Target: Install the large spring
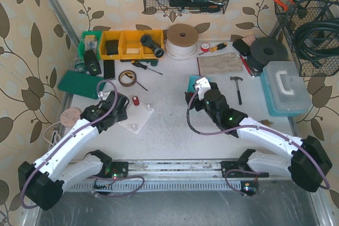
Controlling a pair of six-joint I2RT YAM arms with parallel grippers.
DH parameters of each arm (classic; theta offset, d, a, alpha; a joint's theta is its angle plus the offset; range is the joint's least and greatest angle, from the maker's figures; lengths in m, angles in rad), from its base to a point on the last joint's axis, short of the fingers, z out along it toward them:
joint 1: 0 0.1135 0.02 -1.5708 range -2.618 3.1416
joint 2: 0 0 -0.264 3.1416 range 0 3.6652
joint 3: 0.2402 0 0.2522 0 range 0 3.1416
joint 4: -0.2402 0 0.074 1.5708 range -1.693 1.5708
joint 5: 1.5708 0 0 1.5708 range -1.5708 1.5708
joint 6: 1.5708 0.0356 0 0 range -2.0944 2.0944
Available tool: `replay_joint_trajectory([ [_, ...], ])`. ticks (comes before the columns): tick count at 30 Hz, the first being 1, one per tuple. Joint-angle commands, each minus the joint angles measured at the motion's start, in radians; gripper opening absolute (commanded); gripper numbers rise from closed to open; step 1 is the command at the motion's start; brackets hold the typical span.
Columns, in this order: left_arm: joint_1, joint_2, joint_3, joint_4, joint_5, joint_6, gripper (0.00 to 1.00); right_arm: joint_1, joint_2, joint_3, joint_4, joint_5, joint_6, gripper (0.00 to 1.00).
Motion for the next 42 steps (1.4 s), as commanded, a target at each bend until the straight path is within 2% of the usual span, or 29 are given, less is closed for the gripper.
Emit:
replay_joint_trajectory([
  [1,-0.009,0.019,-0.011,0.059,-0.034,-0.008,0.00,-0.004,-0.004,0.020,-0.010,0.017,0.014,0.98],
  [9,-0.009,0.047,-0.030,0.073,-0.071,-0.009,0.00,-0.005,-0.010,0.018,-0.011,0.019,0.011,0.98],
  [23,-0.001,0.094,-0.076,0.143,-0.055,-0.016,0.00,-0.006,0.003,0.026,-0.018,0.010,0.004,0.98],
  [34,0.010,0.148,-0.049,0.163,-0.064,0.007,0.38,-0.018,0.011,0.029,-0.022,0.007,0.018,0.98],
  [38,0.013,0.145,-0.021,0.139,-0.075,0.010,0.51,-0.033,0.024,0.043,-0.057,0.011,0.073,0.98],
  [42,0.012,0.137,0.023,0.113,-0.101,0.027,0.60,-0.066,0.049,0.079,-0.124,-0.006,0.137,0.98],
])
